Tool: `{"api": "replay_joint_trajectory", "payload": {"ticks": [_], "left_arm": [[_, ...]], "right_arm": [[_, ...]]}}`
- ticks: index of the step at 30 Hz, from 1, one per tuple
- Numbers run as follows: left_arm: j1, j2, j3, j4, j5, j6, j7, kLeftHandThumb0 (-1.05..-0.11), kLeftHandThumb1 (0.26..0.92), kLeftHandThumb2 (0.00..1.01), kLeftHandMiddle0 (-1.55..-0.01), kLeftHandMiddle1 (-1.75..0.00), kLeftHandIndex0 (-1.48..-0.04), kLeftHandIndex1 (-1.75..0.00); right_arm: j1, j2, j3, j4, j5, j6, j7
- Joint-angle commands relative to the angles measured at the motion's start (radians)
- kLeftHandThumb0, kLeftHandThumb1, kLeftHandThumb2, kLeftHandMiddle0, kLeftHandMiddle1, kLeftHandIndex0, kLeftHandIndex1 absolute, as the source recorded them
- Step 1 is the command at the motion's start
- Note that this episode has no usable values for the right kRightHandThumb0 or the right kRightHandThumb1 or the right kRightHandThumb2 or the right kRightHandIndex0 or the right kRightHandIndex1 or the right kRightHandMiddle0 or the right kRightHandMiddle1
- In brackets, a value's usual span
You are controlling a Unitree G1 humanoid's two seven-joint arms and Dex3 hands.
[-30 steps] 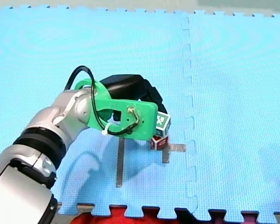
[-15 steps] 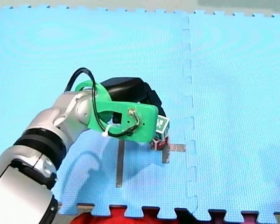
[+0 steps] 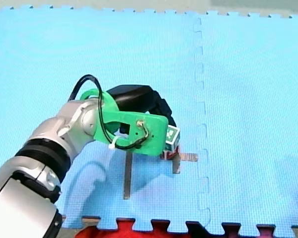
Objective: Stack cube left
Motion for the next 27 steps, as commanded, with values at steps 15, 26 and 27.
{"api": "replay_joint_trajectory", "payload": {"ticks": [15, 26, 27], "left_arm": [[0.009, 0.004, -0.002, 0.018, 0.001, -0.018, 0.027, -0.492, 0.811, 0.0, -1.03, -1.75, -1.34, 0.0], [0.016, -0.011, 0.03, -0.012, -0.04, 0.048, -0.018, -0.945, 0.764, 0.01, -0.85, -1.75, -0.49, 0.0], [0.017, -0.009, 0.029, -0.01, -0.04, 0.039, -0.018, -0.957, 0.769, 0.01, -0.86, -1.75, -0.45, 0.0]], "right_arm": [[0.006, 0.01, -0.006, -0.001, -0.03, 0.003, -0.026], [0.01, 0.014, -0.001, -0.008, -0.03, 0.014, -0.029], [0.01, 0.014, -0.001, -0.007, -0.03, 0.014, -0.03]]}}
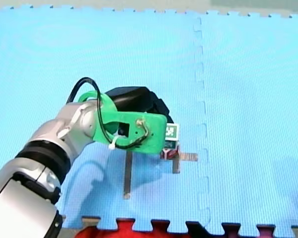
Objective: Stack cube left
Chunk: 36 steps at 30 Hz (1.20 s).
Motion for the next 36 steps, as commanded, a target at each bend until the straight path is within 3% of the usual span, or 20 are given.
{"api": "replay_joint_trajectory", "payload": {"ticks": [1, 9, 20, 21, 22, 23, 24, 27, 31, 33, 36], "left_arm": [[0.005, 0.005, 0.003, 0.002, -0.004, -0.017, -0.003, -0.97, 0.776, 0.01, -0.86, -1.75, -0.4, 0.0], [0.006, 0.008, -0.012, 0.007, 0.022, -0.043, 0.055, -1.043, 0.818, 0.02, -0.85, -1.75, -0.29, 0.0], [0.011, 0.013, -0.004, 0.008, 0.02, -0.062, 0.08, -1.048, 0.837, 0.01, -0.9, -1.75, -0.29, -0.01], [0.019, 0.027, 0.039, 0.007, -0.048, -0.093, -0.023, -1.048, 0.793, 0.03, -0.6, -1.25, -0.33, -0.01], [0.023, 0.032, 0.061, 0.003, -0.08, -0.089, -0.072, -1.048, 0.736, 0.02, -0.48, -0.73, -0.35, -0.01], [0.024, 0.031, 0.066, -0.004, -0.086, -0.063, -0.08, -1.048, 0.729, 0.02, -0.45, -0.41, -0.26, 0.0], [0.023, 0.026, 0.062, -0.01, -0.08, -0.036, -0.071, -1.048, 0.736, 0.02, -0.53, -0.27, -0.21, 0.0], [0.021, 0.014, 0.044, -0.037, -0.059, 0.001, -0.051, -1.048, 0.763, 0.01, -0.74, -0.13, -0.17, -0.01], [0.024, 0.025, 0.04, -0.06, -0.055, -0.005, -0.06, -1.048, 0.798, 0.02, -0.76, -0.09, -0.17, 0.0], [0.024, 0.043, 0.042, -0.098, -0.056, 0.002, -0.08, -1.048, 0.802, 0.02, -0.75, -0.08, -0.17, 0.0], [0.022, 0.088, 0.051, -0.189, -0.065, 0.022, -0.138, -1.048, 0.808, 0.02, -0.9, -0.14, -0.17, 0.0]], "right_arm": [[0.003, -0.002, -0.001, -0.001, 0.002, 0.001, -0.003], [0.008, -0.003, 0.0, -0.006, 0.006, 0.008, -0.001], [0.004, -0.006, 0.0, -0.002, 0.002, 0.017, -0.007], [0.003, -0.006, -0.001, -0.001, -0.001, 0.017, -0.01], [0.003, -0.008, -0.002, 0.001, -0.004, 0.017, -0.012], [0.004, -0.009, -0.004, -0.001, -0.007, 0.022, -0.013], [0.007, -0.009, -0.004, -0.004, -0.011, 0.028, -0.014], [0.015, -0.01, -0.004, -0.018, -0.017, 0.049, -0.016], [0.01, -0.012, 0.001, -0.009, -0.005, 0.046, -0.017], [0.007, -0.013, 0.003, -0.002, -0.001, 0.042, -0.018], [0.0, -0.016, 0.005, 0.01, 0.001, 0.038, -0.021]]}}
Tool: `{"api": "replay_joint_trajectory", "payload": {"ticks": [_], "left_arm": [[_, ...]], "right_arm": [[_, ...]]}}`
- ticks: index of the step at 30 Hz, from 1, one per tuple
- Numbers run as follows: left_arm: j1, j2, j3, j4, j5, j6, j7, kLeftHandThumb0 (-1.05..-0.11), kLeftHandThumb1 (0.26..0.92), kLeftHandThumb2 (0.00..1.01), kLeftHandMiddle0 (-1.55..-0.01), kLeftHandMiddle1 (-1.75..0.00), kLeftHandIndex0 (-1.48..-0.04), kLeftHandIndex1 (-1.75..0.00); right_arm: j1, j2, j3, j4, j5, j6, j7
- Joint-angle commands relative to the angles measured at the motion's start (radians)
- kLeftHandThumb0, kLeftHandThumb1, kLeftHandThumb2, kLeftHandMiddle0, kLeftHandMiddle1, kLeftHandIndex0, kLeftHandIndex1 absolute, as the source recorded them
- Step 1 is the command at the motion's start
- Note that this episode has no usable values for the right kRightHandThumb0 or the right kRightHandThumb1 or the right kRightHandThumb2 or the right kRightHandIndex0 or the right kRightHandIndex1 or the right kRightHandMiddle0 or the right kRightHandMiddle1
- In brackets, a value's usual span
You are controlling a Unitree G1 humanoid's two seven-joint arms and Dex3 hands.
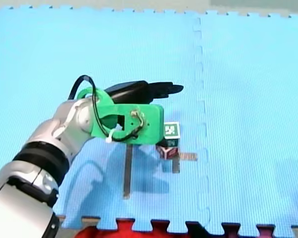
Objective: Stack cube left
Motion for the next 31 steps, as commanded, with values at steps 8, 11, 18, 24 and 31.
{"api": "replay_joint_trajectory", "payload": {"ticks": [8, 11, 18, 24, 31], "left_arm": [[0.049, 0.113, 0.092, -0.278, -0.121, 0.192, -0.214, -1.048, 0.827, 0.02, -1.02, -0.19, -0.14, 0.0], [0.052, 0.14, 0.094, -0.263, -0.104, 0.178, -0.185, -1.048, 0.845, 0.0, -0.78, -1.14, -0.14, 0.0], [0.102, 0.136, 0.174, 0.007, -0.162, -0.075, 0.003, -1.048, 0.92, 0.43, -0.63, -1.62, -0.19, -0.02], [0.179, 0.076, 0.246, 0.133, -0.23, -0.238, 0.116, -1.048, 0.921, 0.63, -0.79, -1.74, -0.33, -0.04], [0.216, 0.02, 0.281, 0.189, -0.266, -0.234, 0.175, -1.048, 0.921, 0.67, -0.83, -1.75, -0.36, -0.03]], "right_arm": [[-0.018, -0.015, -0.001, 0.035, 0.011, -0.017, -0.006], [-0.022, -0.018, 0.0, 0.045, 0.015, -0.021, -0.004], [-0.034, -0.026, 0.003, 0.073, 0.02, -0.038, -0.005], [-0.033, -0.028, 0.004, 0.073, 0.021, -0.041, -0.002], [-0.034, -0.034, 0.004, 0.072, 0.028, -0.046, 0.004]]}}
